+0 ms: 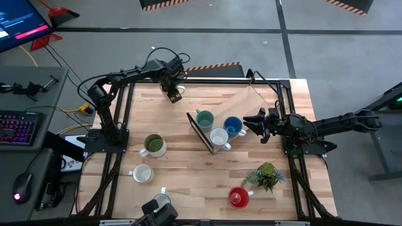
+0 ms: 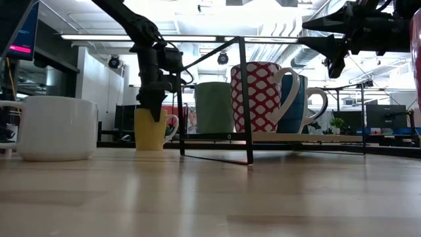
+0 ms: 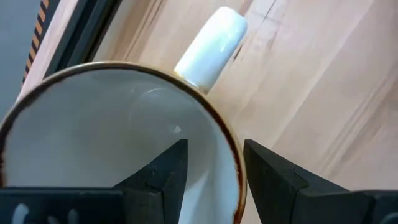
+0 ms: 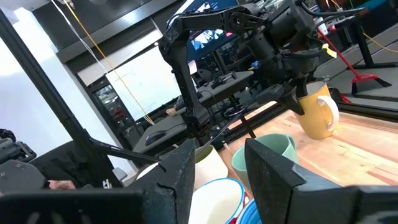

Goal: Place coffee mugs
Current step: Put the yellow mug on the shelf

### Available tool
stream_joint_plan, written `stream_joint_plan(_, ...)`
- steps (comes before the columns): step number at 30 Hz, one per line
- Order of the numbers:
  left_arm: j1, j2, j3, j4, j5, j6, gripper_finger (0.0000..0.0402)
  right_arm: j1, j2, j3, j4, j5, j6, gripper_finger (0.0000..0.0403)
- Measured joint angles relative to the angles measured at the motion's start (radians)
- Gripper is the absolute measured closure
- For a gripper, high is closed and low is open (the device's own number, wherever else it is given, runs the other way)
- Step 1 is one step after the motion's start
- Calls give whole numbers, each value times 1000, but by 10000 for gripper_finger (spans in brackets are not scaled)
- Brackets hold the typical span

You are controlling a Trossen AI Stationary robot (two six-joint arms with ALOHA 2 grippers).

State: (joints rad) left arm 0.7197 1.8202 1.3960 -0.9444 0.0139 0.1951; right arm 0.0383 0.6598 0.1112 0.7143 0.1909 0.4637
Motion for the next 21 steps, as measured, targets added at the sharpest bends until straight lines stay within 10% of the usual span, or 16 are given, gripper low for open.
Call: stream_joint_plan(21,-1,0,1,-3,1,41,306,0,0,0,-48,0,7,279)
